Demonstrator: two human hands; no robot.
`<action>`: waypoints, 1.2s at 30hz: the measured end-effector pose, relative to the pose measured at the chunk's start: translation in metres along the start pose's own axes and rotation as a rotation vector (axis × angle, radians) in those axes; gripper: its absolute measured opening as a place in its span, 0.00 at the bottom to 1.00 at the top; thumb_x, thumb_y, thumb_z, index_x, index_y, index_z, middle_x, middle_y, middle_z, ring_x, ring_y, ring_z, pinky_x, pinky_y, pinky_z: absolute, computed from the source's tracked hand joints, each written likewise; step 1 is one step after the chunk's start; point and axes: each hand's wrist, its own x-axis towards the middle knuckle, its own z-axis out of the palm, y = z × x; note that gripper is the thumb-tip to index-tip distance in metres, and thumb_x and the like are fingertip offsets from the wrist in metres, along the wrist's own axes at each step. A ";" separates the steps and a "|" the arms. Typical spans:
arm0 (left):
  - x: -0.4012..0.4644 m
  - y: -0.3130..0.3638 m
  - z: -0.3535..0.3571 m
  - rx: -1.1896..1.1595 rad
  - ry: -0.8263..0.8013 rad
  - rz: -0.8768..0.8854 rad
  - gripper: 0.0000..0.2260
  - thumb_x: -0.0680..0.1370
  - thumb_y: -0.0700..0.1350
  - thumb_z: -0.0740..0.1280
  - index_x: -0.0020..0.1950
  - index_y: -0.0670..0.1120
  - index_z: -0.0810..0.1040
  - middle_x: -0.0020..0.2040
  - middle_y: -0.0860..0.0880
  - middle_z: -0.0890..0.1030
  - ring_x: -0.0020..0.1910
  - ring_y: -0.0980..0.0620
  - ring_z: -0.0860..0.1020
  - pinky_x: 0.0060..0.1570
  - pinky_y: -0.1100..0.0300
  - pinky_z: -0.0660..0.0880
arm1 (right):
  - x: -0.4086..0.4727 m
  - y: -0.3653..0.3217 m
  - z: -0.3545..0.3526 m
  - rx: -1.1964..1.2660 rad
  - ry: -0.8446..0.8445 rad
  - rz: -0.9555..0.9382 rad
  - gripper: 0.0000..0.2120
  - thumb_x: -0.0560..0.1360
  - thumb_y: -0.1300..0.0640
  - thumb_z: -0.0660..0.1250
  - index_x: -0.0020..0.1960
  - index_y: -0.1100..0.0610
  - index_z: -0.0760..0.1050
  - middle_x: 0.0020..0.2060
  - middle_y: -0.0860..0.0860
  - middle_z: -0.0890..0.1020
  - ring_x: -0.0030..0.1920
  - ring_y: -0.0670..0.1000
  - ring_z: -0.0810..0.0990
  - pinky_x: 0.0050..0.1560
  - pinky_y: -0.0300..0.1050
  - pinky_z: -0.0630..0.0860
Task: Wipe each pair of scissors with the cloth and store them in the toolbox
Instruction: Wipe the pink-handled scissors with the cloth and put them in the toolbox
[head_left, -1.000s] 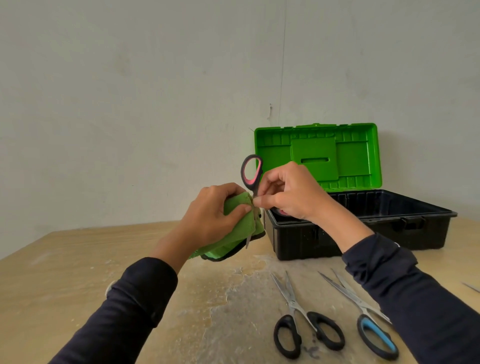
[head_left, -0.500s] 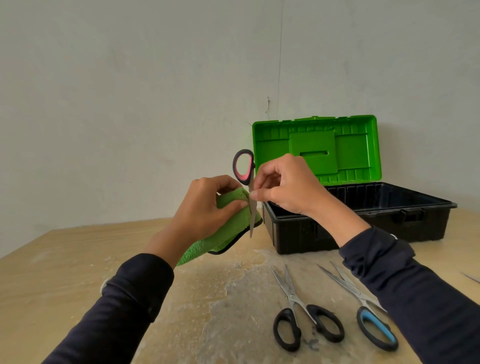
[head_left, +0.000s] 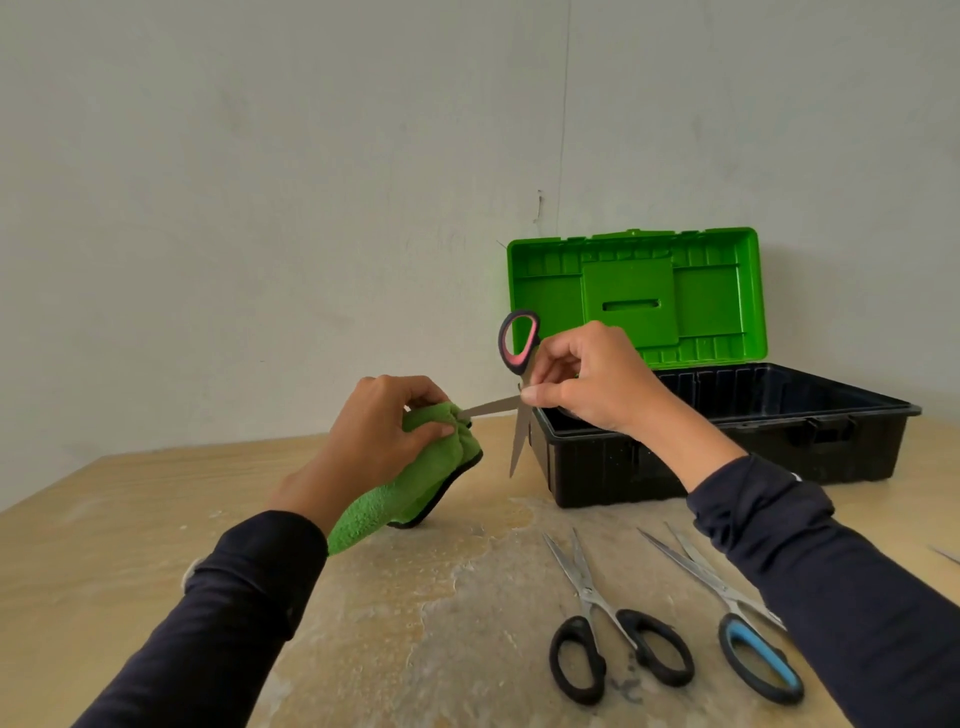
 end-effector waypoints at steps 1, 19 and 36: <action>-0.002 -0.005 0.001 0.017 -0.004 -0.021 0.05 0.70 0.43 0.73 0.45 0.47 0.82 0.38 0.53 0.81 0.37 0.62 0.74 0.39 0.71 0.68 | 0.001 0.003 -0.002 0.004 0.011 0.016 0.04 0.66 0.64 0.75 0.36 0.60 0.80 0.34 0.55 0.83 0.35 0.50 0.80 0.42 0.46 0.78; -0.011 0.033 0.037 -0.772 -0.009 -0.402 0.10 0.73 0.51 0.68 0.51 0.48 0.80 0.48 0.47 0.83 0.47 0.53 0.80 0.46 0.63 0.76 | -0.001 0.000 0.014 0.854 0.264 0.426 0.09 0.66 0.63 0.74 0.35 0.53 0.75 0.34 0.49 0.78 0.35 0.46 0.75 0.38 0.41 0.69; -0.003 0.033 0.028 -0.490 0.164 -0.256 0.04 0.75 0.40 0.68 0.43 0.49 0.77 0.36 0.48 0.82 0.35 0.53 0.82 0.41 0.58 0.80 | -0.003 -0.004 0.027 0.848 0.539 0.354 0.20 0.66 0.64 0.76 0.45 0.55 0.65 0.37 0.53 0.74 0.33 0.50 0.77 0.37 0.43 0.79</action>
